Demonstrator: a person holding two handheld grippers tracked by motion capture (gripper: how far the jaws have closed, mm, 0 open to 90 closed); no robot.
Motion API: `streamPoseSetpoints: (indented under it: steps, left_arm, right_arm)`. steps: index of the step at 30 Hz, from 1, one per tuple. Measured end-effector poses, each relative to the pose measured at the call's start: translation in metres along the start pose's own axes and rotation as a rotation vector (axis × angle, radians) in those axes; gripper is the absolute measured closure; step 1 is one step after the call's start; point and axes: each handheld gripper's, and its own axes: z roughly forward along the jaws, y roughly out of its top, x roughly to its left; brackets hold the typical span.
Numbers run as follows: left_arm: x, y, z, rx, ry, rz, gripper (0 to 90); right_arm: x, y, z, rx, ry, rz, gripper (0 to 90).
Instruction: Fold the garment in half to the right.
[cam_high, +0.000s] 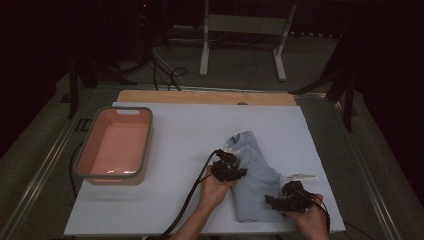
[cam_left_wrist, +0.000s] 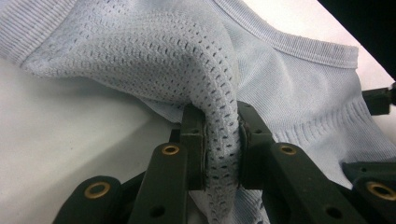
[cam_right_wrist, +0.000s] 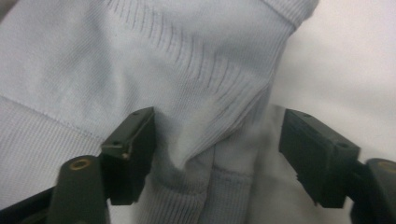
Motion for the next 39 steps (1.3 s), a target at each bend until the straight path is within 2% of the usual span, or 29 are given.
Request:
streamPoseSetpoints:
  steps: [2,6,7,8,9,10,14,20,21,24,25,29,39]
  left_arm:
    - [0.001,0.0,0.0,0.003,-0.004,0.0,76.9]
    - [0.002,-0.001,0.001,0.003,-0.014,-0.012,76.5]
    - [0.002,-0.001,0.001,0.003,-0.014,-0.012,76.2]
    - [0.003,0.0,0.001,0.006,-0.018,-0.013,75.5]
    - [0.003,0.0,0.001,0.006,-0.018,-0.013,74.7]
    - [0.005,0.0,-0.001,-0.003,-0.026,-0.024,73.0]
    - [0.008,0.001,-0.006,-0.022,-0.028,-0.04,61.3]
    - [0.016,0.004,-0.014,-0.07,-0.001,-0.078,45.0]
    - [0.02,0.007,-0.016,-0.082,0.019,-0.092,42.4]
    - [0.023,0.009,-0.014,-0.072,0.03,-0.101,37.7]
    - [0.024,0.011,-0.01,-0.054,0.049,-0.101,37.1]
    - [0.026,0.01,0.001,-0.017,0.064,-0.106,35.9]
    - [0.027,0.013,0.008,0.005,0.07,-0.102,35.9]
  right_arm:
    - [-0.004,0.001,0.0,0.006,0.021,0.029,30.2]
    - [-0.003,0.003,0.001,0.022,0.056,0.021,47.4]
    - [-0.003,0.003,0.001,0.022,0.056,0.021,47.4]
    - [0.0,0.006,0.001,0.035,0.061,0.016,56.4]
    - [0.0,0.006,0.001,0.035,0.061,0.016,56.4]
    - [0.002,0.006,0.002,0.038,0.064,0.011,64.4]
    - [0.001,0.007,0.002,0.042,0.07,0.019,71.9]
    - [0.001,0.007,0.002,0.044,0.068,0.011,73.2]
    - [0.001,0.007,0.002,0.042,0.069,0.006,73.2]
    - [0.001,0.006,0.002,0.041,0.069,0.004,73.1]
    - [0.001,0.006,0.002,0.039,0.07,0.004,73.1]
    - [0.001,0.006,0.002,0.038,0.07,0.001,73.1]
    - [0.002,0.007,0.002,0.04,0.061,-0.001,72.9]
